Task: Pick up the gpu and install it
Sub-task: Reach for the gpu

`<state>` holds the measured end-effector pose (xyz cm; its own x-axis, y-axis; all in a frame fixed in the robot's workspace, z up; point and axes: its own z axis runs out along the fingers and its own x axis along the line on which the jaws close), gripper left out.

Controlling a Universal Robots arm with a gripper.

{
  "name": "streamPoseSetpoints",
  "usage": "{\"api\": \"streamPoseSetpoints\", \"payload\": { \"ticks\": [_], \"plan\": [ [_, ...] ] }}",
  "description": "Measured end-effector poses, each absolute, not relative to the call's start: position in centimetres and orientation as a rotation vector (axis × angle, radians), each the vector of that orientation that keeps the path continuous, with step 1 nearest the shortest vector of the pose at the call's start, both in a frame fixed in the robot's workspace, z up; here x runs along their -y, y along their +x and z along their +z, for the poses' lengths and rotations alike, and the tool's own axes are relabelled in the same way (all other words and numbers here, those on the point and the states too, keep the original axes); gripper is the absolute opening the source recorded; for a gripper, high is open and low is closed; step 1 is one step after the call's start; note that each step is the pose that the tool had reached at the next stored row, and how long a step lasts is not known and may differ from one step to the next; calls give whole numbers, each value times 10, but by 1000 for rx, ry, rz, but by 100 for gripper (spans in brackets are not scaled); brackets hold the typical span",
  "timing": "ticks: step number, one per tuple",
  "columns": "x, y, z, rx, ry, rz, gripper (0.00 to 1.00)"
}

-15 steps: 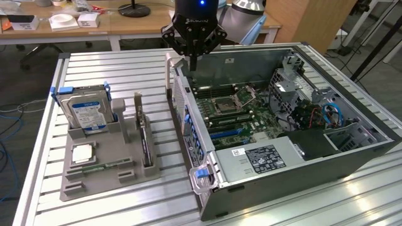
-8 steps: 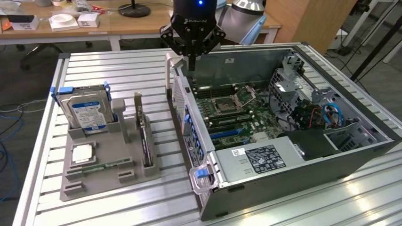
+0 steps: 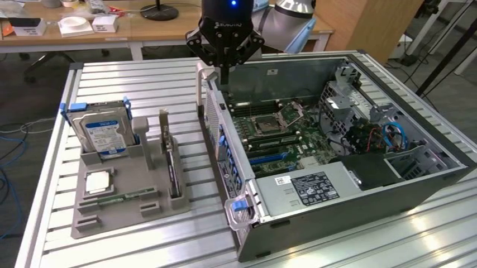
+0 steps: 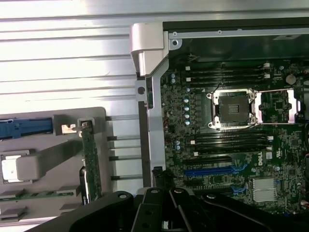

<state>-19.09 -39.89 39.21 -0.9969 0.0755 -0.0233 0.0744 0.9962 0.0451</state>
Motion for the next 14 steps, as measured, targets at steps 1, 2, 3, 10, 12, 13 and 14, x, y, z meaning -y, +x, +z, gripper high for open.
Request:
{"api": "streamPoseSetpoints", "payload": {
  "ticks": [1, 2, 3, 10, 12, 13, 14],
  "plan": [
    [399, -192, 392, -3114, 117, 69, 11],
    [399, -193, 392, -3114, 117, 69, 11],
    [399, -193, 392, -3114, 117, 69, 11],
    [399, -199, 392, -3114, 117, 69, 11],
    [399, -201, 392, -3114, 117, 69, 11],
    [399, -202, 392, -3114, 117, 69, 11],
    [399, -203, 392, -3114, 117, 69, 11]
  ]
}}
